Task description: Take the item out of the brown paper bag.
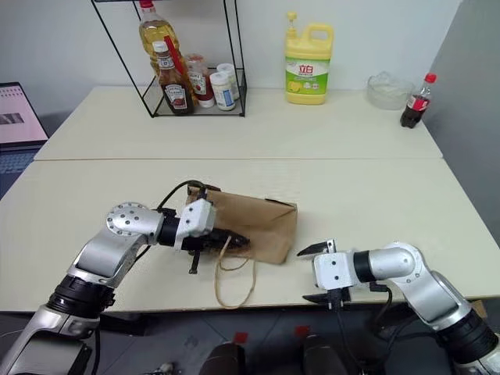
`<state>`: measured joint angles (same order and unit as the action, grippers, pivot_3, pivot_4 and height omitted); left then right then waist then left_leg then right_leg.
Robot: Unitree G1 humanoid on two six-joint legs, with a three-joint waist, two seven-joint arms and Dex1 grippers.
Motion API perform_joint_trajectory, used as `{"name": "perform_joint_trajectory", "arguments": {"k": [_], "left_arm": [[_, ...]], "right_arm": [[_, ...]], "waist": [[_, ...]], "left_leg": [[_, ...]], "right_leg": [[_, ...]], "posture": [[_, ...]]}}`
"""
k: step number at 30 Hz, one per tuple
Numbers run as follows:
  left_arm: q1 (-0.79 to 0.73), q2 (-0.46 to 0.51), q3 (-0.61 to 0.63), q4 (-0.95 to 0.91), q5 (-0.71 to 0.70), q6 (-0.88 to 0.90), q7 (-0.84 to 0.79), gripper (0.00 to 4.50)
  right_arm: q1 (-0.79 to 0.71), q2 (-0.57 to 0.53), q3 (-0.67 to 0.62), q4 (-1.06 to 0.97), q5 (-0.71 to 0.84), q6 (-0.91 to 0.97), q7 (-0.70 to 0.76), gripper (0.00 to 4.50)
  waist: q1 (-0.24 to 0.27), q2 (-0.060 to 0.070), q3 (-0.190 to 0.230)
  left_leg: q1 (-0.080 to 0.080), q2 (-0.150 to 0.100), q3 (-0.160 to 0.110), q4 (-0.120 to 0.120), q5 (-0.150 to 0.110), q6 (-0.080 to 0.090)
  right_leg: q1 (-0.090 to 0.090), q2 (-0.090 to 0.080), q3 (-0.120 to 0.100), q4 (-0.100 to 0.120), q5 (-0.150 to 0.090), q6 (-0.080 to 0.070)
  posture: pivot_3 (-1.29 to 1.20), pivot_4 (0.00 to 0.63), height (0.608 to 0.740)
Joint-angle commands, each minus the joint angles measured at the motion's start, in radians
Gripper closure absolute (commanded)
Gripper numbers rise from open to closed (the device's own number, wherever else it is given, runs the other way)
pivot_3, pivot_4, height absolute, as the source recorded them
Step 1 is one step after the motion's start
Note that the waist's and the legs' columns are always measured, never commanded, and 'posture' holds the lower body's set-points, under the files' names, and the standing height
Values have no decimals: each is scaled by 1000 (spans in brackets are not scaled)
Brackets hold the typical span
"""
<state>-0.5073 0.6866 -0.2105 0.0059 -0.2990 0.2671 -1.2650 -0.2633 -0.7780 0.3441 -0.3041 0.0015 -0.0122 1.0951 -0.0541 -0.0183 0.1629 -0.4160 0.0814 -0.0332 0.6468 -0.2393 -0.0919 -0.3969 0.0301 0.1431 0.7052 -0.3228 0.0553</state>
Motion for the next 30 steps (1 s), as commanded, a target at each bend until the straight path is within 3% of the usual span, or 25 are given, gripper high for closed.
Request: {"name": "perform_joint_trajectory", "arguments": {"k": [1,11,16,22,25,30], "left_arm": [[-57,-34,57,-44,-58,151,87,4481],[-166,-133,118,-1,-101,406,258,4481],[-166,-136,115,-7,-99,414,262,4481],[-168,-141,114,-8,-98,417,266,4481],[-172,-143,116,-6,-99,417,271,4500],[-172,-145,120,-12,-106,423,284,4500]], "right_arm": [[-32,46,25,28,-60,-133,-43,0],[-147,186,99,332,-377,-679,-333,0],[-197,268,116,425,-459,-758,-455,0],[-218,342,158,485,-465,-771,-480,0],[-226,351,161,504,-454,-769,-479,629],[-222,363,158,512,-413,-746,-469,2348]], "waist": [[1,0,0],[4,0,0],[5,0,0],[5,0,0],[6,0,0],[6,0,0]], "left_leg": [[0,0,-1,0,0,0],[4,0,-7,0,0,0],[4,0,-9,0,2,-3],[4,-1,-12,0,2,-3],[3,-1,-14,0,2,-3],[3,-2,-15,0,2,-3]], "right_leg": [[1,0,-1,0,0,0],[8,0,-7,-4,0,0],[9,-1,-9,-4,0,0],[12,-2,-13,-5,0,-1],[13,-3,-15,-5,0,-1],[13,-3,-16,-5,0,-1]], "posture": [[0,150,740],[0,150,740],[0,150,740],[0,150,740],[0,150,740],[0,150,740]]}}
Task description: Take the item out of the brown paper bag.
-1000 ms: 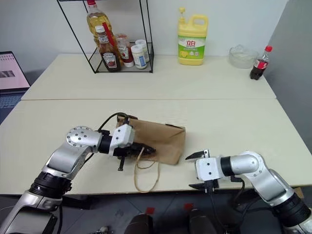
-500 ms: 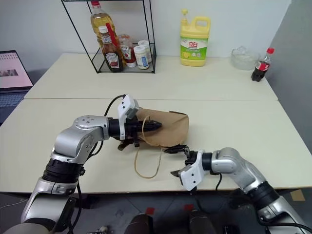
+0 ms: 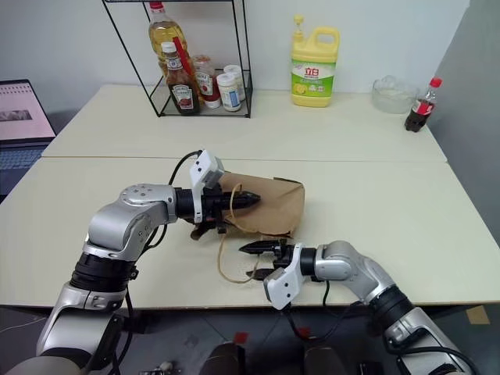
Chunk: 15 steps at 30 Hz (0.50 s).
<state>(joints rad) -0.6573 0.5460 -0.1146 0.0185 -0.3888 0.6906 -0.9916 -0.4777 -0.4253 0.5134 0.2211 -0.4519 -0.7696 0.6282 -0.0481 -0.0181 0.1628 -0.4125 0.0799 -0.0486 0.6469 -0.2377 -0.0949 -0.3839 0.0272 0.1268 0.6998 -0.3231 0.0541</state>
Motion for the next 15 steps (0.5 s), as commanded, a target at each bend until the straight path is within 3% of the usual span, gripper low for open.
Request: {"name": "perform_joint_trajectory", "arguments": {"k": [1,6,15], "left_arm": [[-24,-6,27,-24,-18,4,16,4500],[-49,-7,38,-7,-26,13,30,4500],[-207,-57,89,152,-16,36,129,4500]], "right_arm": [[-3,11,-11,-14,52,19,2,2742],[13,4,0,-25,100,65,51,4455],[26,-60,45,-2,99,194,215,4455]], "waist": [[0,0,0],[0,0,0],[7,0,0]], "left_leg": [[0,0,0,0,0,0],[0,0,-1,0,0,0],[2,0,-3,0,0,1]], "right_leg": [[0,0,0,0,0,0],[1,0,-1,0,0,0],[5,0,-3,-2,0,0]], "posture": [[0,150,740],[0,150,740],[0,150,740]]}}
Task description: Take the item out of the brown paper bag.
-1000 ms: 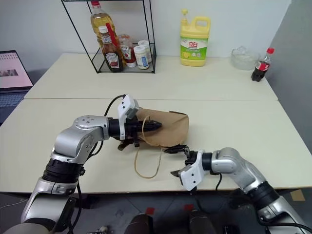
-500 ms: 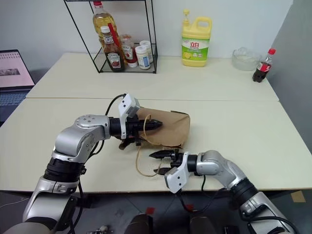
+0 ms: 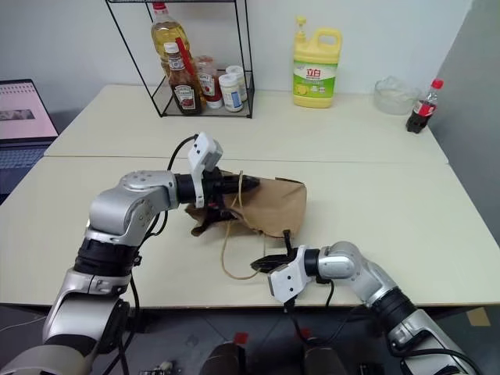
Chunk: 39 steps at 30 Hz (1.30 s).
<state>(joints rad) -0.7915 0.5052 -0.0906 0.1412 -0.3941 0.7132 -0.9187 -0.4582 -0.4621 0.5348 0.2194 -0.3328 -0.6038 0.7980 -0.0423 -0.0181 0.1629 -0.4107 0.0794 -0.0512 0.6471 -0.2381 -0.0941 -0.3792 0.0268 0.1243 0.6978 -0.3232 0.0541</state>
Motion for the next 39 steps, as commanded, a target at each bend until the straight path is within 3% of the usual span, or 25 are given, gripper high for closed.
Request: {"name": "perform_joint_trajectory", "arguments": {"k": [1,11,36,39], "left_arm": [[-92,-25,77,51,-18,34,76,4500],[-212,-76,160,174,-59,149,197,4500],[-459,-78,188,417,-36,101,220,4500],[-478,-83,195,444,-29,89,219,4500]], "right_arm": [[5,-33,26,1,-30,28,52,4455],[-9,-95,50,14,-106,10,56,4455],[-22,-160,113,111,-241,-119,54,4455],[-34,-160,119,122,-246,-130,55,4455]], "waist": [[3,0,0],[11,0,0],[12,0,0],[12,1,-1]], "left_leg": [[0,0,0,0,0,0],[1,-1,0,0,0,0],[6,-2,-1,-1,0,-1],[12,-3,-1,-3,0,0]], "right_leg": [[0,0,0,0,0,0],[2,-1,-1,0,0,0],[7,-3,-2,-2,0,0],[15,-3,-1,-6,-1,1]], "posture": [[0,150,740],[0,150,740],[0,150,740],[0,150,740]]}}
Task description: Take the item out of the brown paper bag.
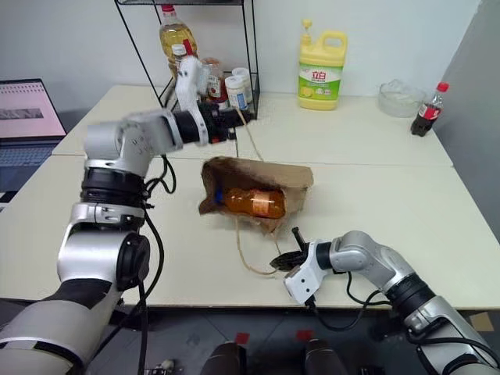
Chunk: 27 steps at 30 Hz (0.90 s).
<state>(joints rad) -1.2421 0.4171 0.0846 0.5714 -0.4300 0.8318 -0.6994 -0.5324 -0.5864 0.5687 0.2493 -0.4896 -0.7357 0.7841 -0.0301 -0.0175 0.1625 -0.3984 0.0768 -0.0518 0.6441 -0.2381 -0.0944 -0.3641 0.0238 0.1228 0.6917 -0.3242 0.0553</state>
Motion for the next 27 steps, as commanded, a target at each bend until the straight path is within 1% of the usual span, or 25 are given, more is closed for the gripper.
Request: {"name": "perform_joint_trajectory", "arguments": {"k": [1,8,11,12,13,15,19,20,24,25,27], "left_arm": [[-31,4,20,19,9,-32,-1,4500],[-30,2,19,15,9,-30,-11,4500],[-22,6,14,2,7,-19,-23,4500],[-17,7,10,-4,5,-15,-33,4500],[-10,9,3,-14,5,-14,-44,4500],[1,9,0,-26,5,-11,-53,4500],[21,4,0,-51,1,2,-62,4500],[29,4,-2,-59,0,4,-66,4500],[44,3,-1,-75,0,11,-70,4500],[45,3,0,-77,0,12,-70,4500],[46,2,-1,-74,1,8,-73,4500]], "right_arm": [[36,-35,87,96,-88,1,69,4455],[25,-32,73,105,-55,8,71,4455],[41,-28,45,61,33,62,110,4455],[46,-36,36,34,70,83,134,4080],[54,-48,25,0,109,109,161,3871],[70,-72,0,-68,182,167,207,3262],[130,-142,-84,-279,377,370,302,1966],[156,-171,-119,-357,448,446,323,1633],[220,-251,-229,-572,643,703,365,212],[229,-266,-251,-608,675,755,367,31],[232,-289,-319,-667,755,878,352,31]], "waist": [[0,0,0],[-1,0,0],[0,0,0],[0,0,0],[0,0,0],[0,0,0],[1,0,1],[1,1,1],[0,1,4],[-1,1,4],[-4,1,5]], "left_leg": [[1,0,0,0,0,0],[1,0,0,0,0,0],[1,0,0,0,0,0],[0,0,0,0,0,0],[0,0,0,0,0,0],[0,0,0,0,0,0],[-1,0,-1,0,0,0],[-1,0,-1,0,0,0],[-3,0,-1,-1,0,0],[-3,0,-1,-1,0,0],[-2,0,-1,-1,0,0]], "right_leg": [[1,0,0,-1,0,0],[2,0,0,-1,0,0],[2,0,0,-2,0,0],[2,0,0,-2,0,0],[2,0,0,-2,0,0],[2,-1,-1,-2,0,0],[2,-1,-2,-4,0,0],[2,-1,-2,-4,0,0],[2,-1,-2,-5,0,1],[1,-1,-2,-5,0,1],[1,-1,-2,-4,0,1]], "posture": [[0,150,740],[0,150,740],[0,150,740],[0,150,740],[0,150,740],[0,150,740],[0,150,740],[0,150,740],[0,150,740],[0,150,740],[0,150,740]]}}
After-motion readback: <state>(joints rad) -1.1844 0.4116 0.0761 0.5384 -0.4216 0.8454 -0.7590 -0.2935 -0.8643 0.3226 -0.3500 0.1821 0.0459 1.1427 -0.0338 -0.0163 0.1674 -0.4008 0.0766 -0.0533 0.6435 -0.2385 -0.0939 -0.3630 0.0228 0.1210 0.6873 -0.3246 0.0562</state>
